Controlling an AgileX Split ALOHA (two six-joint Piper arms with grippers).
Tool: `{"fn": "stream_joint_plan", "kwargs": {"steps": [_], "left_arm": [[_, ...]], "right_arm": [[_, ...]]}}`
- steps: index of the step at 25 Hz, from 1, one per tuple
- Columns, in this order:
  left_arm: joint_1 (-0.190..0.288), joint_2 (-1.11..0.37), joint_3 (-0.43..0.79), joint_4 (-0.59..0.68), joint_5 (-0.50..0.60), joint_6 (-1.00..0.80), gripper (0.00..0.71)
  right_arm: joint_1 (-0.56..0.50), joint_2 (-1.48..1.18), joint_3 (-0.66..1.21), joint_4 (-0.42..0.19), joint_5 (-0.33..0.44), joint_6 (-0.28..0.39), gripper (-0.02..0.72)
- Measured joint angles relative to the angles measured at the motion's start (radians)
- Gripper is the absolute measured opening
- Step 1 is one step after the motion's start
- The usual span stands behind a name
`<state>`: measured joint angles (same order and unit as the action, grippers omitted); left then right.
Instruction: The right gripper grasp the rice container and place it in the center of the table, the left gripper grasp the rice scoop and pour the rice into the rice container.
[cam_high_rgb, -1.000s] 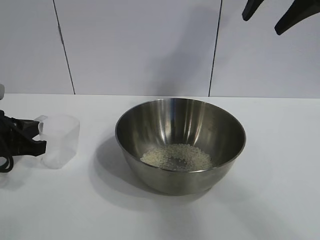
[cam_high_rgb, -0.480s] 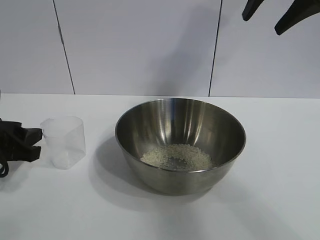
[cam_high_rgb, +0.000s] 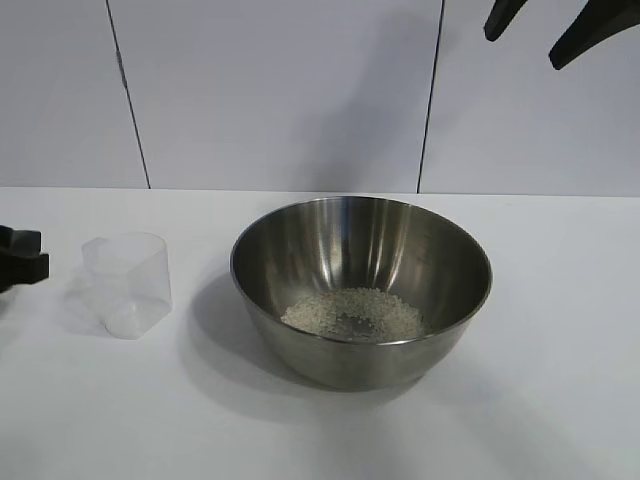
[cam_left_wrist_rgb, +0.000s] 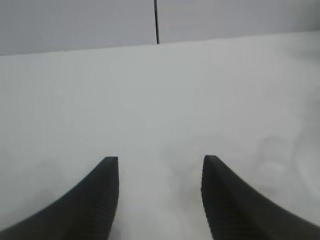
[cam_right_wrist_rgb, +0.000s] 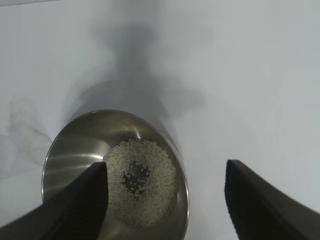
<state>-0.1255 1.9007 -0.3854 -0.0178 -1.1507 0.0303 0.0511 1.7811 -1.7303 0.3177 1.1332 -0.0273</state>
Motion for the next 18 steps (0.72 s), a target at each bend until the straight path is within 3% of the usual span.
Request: {"fn": "stream_joint_plan", "kwargs": {"steps": [7, 9, 12, 15, 18], "left_arm": [[0.000, -0.187, -0.016, 0.067, 0.043, -0.164, 0.375], [0.000, -0.255, -0.058, 0.127, 0.151, -0.220, 0.375], [0.000, -0.362, -0.160, 0.267, 0.416, -0.355, 0.375], [0.000, -0.444, -0.295, 0.503, 0.673, -0.570, 0.375], [-0.009, -0.490, -0.418, 0.815, 0.844, -0.880, 0.375]], "right_arm": [[0.000, 0.000, 0.000, 0.000, 0.000, 0.000, 0.463], [0.000, 0.000, 0.000, 0.000, 0.000, 0.000, 0.463], [0.000, 0.000, 0.000, 0.000, 0.000, 0.000, 0.463], [0.000, 0.000, 0.000, 0.000, 0.000, 0.000, 0.463], [0.000, 0.000, 0.000, 0.000, 0.004, -0.002, 0.463]]}}
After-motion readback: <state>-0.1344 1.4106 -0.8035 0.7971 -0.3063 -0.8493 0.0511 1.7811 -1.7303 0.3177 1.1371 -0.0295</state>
